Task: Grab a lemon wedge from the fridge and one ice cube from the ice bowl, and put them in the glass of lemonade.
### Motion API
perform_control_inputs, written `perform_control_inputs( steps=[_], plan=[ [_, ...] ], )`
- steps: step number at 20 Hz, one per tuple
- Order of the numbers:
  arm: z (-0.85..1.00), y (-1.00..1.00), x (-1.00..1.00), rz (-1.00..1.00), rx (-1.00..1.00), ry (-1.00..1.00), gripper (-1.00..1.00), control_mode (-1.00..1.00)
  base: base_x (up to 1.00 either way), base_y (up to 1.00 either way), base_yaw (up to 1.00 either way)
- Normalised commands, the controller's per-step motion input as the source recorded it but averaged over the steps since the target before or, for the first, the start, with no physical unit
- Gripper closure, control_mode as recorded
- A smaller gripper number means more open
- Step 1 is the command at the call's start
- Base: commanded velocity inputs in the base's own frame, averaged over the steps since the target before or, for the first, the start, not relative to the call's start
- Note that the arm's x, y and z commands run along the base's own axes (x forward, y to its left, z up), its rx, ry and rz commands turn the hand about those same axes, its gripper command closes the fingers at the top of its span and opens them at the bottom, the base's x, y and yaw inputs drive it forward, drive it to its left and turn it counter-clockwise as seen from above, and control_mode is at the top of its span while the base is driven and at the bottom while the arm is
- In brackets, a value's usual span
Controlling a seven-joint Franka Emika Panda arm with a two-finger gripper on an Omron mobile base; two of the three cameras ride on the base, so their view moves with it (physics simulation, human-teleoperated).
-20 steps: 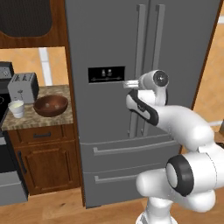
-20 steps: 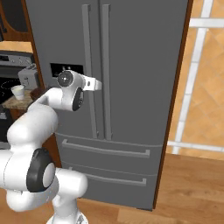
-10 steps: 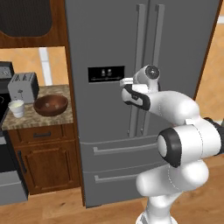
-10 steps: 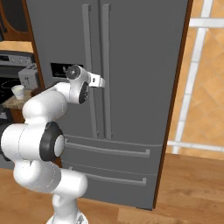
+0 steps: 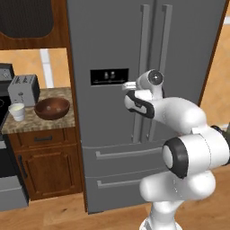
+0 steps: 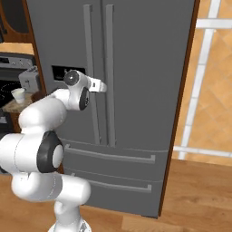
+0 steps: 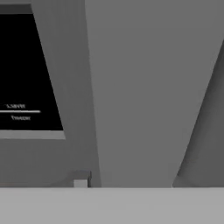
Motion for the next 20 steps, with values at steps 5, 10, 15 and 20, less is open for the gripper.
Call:
perform_control_inputs(
  steps=[5, 10, 15, 20],
  plan=[
    [0.36, 0.61, -1.0, 0.0, -0.01, 0.0, 1.0, -1.0, 0.0, 0.0, 0.0],
    [0.33, 0.92, -1.0, 0.0, 0.0, 0.0, 1.0, -1.0, 0.0, 0.0, 0.0],
    [0.18, 1.0, -1.0, 0.0, 0.0, 0.0, 1.0, -1.0, 0.0, 0.0, 0.0],
    [0.28, 0.96, -1.0, -0.01, 0.04, -0.01, 1.0, -1.0, 0.0, 0.0, 0.0]
  ],
)
